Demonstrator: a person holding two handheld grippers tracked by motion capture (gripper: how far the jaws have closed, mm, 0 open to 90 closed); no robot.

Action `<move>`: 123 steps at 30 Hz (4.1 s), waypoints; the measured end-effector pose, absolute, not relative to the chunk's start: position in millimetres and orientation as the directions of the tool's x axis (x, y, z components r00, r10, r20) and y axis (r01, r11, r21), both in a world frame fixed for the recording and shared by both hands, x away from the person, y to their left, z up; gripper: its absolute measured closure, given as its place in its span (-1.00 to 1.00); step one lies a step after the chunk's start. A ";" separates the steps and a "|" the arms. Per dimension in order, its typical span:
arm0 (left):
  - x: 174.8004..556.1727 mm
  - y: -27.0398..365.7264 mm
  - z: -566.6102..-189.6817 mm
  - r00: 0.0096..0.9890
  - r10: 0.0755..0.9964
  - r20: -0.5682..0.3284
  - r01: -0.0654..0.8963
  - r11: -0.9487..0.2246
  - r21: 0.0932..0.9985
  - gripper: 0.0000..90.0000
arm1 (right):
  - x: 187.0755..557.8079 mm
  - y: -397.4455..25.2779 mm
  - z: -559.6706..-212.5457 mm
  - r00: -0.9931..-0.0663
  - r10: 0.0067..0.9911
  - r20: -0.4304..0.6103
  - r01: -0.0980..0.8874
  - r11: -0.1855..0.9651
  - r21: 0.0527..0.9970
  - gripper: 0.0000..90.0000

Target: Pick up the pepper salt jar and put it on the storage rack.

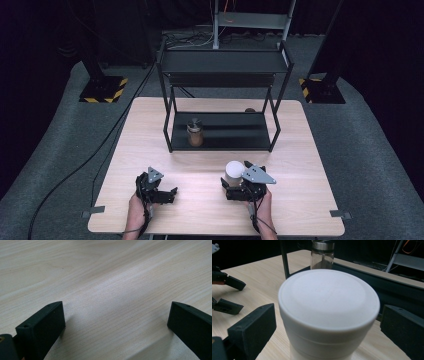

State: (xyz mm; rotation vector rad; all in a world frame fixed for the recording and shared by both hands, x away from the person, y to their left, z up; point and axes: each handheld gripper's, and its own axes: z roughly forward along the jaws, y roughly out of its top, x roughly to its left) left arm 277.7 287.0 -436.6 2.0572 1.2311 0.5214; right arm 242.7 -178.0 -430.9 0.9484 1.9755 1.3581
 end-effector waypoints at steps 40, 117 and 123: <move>277.6 287.6 -437.0 0.479 0.878 -0.005 0.607 -0.327 0.725 -0.96 | 239.5 -181.7 -434.5 -0.595 0.803 -0.045 0.233 0.226 0.946 -0.26; 277.9 287.5 -437.2 0.484 0.875 -0.005 0.604 -0.330 0.726 -0.95 | 242.4 -210.2 -407.1 -0.466 0.882 -0.073 0.252 0.212 0.944 -0.26; 277.9 287.4 -437.2 0.484 0.875 -0.005 0.604 -0.330 0.726 -0.95 | 245.7 -211.0 -405.6 -0.459 0.886 -0.074 0.254 0.210 0.944 -0.26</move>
